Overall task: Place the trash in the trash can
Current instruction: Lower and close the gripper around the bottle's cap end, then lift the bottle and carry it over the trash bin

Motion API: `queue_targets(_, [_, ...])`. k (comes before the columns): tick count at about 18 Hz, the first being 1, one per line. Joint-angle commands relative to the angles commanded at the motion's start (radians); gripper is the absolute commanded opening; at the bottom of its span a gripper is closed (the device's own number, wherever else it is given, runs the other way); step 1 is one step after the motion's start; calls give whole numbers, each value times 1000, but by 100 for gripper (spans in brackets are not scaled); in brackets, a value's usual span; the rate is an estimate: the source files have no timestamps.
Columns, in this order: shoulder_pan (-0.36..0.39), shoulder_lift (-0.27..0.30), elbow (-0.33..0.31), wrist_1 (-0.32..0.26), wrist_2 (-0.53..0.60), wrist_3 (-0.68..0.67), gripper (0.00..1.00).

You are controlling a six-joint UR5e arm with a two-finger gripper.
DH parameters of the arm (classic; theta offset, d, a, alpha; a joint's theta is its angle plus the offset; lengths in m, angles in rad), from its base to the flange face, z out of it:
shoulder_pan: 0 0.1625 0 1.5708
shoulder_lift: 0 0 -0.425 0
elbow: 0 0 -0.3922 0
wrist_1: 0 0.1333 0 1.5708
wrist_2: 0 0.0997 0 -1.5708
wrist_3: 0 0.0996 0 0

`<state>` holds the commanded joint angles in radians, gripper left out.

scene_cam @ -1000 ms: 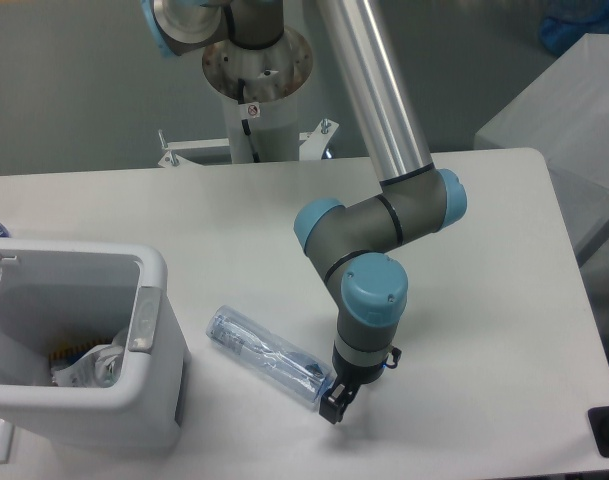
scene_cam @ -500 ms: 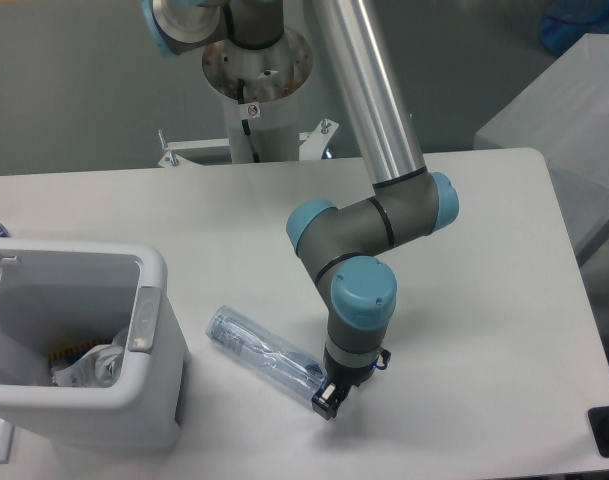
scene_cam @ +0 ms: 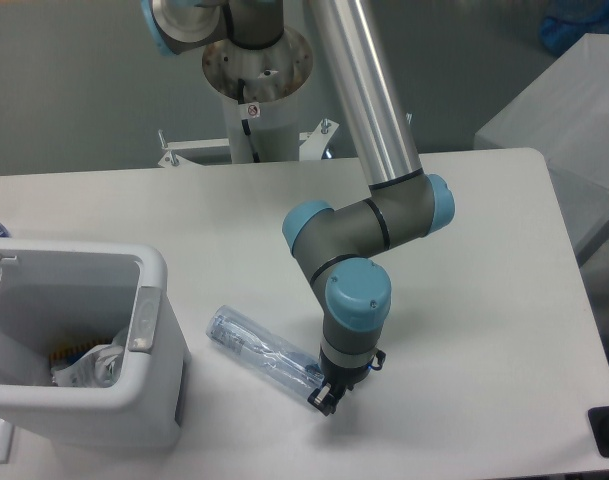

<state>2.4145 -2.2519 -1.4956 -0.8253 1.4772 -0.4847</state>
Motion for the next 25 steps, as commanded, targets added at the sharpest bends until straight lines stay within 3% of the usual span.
queue_targets(10, [-26,8,2,2,0,0,24])
queue_targets(13, [-26,14,5,3,-2,2,24])
queue_targets(21, [-25,110,107,15,2,18,24])
queue_targets(25, [-17,178,195,46,2,61,24])
